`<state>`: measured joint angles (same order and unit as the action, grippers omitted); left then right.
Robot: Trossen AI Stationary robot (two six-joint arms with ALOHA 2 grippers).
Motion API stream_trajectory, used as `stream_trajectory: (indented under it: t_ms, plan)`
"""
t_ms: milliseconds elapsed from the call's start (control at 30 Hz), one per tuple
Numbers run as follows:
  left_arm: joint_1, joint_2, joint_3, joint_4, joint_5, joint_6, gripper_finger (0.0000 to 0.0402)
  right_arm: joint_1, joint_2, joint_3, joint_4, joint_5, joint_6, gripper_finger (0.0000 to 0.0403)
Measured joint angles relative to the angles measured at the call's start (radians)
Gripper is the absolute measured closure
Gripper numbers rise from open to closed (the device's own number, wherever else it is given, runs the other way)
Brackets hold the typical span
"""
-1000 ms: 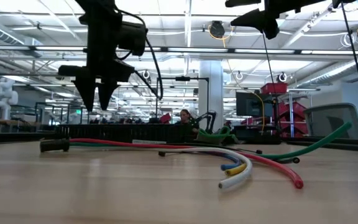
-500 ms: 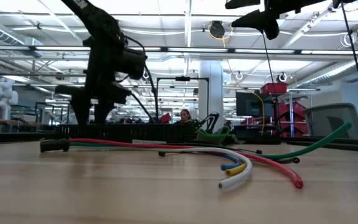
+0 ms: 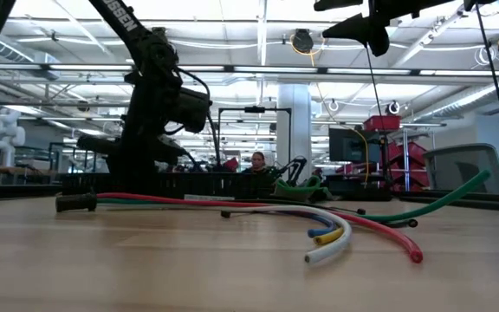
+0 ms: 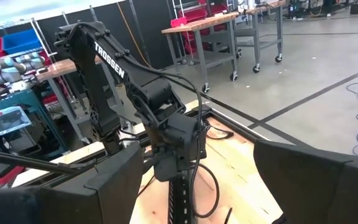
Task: Ziptie cables
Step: Prepare the black cable duct
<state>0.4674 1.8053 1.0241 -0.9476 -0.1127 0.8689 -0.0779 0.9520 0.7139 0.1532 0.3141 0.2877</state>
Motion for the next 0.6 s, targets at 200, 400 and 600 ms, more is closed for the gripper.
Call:
stream_trajectory:
  t_ms: [200,400,600]
  plan:
    - [-0.022,-0.013,0.050,-0.040,-0.018,-0.094,0.0396,0.000,0.000,0.000,0.000,0.000,-0.025,0.0105]
    - [-0.070,-0.098,0.156,-0.098,0.005,-0.236,0.0399,0.000,-0.040,0.000,-0.009,0.092,-0.124,0.0105]
    - [-0.160,-0.189,0.226,-0.179,0.108,-0.485,0.0400,0.000,-0.149,0.000,-0.033,0.111,-0.158,0.0105]
